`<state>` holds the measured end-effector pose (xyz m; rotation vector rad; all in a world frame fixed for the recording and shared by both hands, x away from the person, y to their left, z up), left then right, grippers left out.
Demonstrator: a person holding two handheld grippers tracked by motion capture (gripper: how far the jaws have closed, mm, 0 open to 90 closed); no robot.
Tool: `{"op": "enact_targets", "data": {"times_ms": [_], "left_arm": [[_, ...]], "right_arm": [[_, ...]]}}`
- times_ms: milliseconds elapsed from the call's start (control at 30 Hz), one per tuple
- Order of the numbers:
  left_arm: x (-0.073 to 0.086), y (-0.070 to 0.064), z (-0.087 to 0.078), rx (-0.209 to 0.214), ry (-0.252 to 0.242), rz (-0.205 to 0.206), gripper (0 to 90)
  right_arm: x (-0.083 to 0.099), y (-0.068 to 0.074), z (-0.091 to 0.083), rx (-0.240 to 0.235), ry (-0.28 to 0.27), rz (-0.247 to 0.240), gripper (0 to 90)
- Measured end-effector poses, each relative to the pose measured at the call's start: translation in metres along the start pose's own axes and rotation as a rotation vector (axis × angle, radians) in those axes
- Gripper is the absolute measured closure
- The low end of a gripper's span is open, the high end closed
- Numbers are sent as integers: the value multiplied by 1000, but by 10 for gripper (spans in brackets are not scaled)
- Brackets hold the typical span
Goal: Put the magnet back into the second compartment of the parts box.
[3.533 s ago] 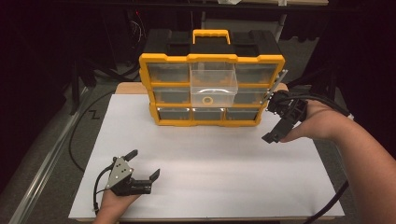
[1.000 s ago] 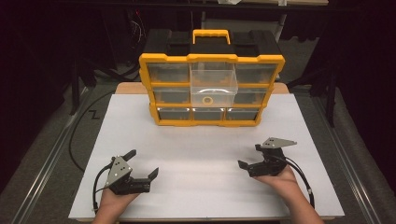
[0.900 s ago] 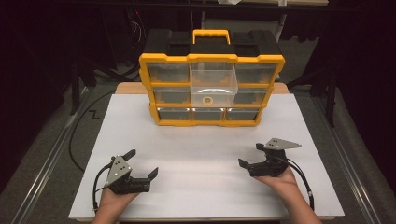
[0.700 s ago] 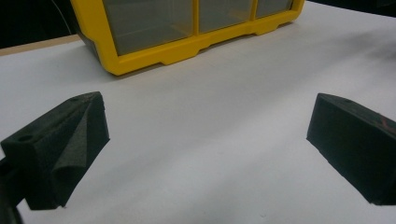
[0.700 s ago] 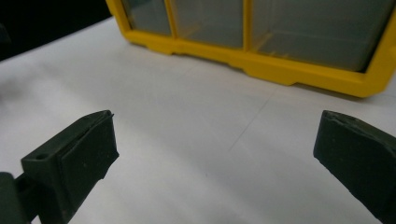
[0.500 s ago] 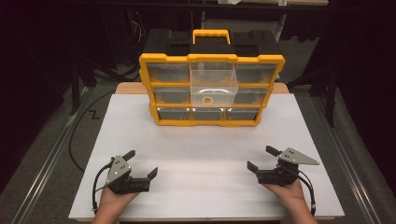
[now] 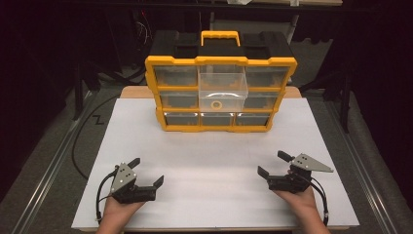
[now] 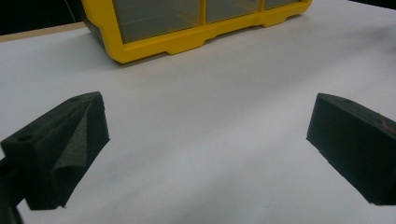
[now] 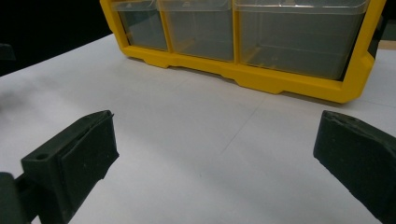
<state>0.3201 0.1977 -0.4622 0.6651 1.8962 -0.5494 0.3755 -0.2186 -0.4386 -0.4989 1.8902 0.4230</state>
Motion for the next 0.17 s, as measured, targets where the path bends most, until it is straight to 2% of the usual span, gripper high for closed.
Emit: {"op": "enact_targets", "data": {"times_ms": [167], "left_arm": [[0,1,1,-4,9,-4,2]], "right_arm": [[2,0,0,12,10,-6,0]]}}
Point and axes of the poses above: each handheld gripper's, and its own axes: z roughly forward along the jaws, x roughly out of its underside, y roughly to its left, the point moved 6 cm from there along z, roughly forward along the jaws, and after that the axes turned 9 degrees about x, right-handed, at the moved point
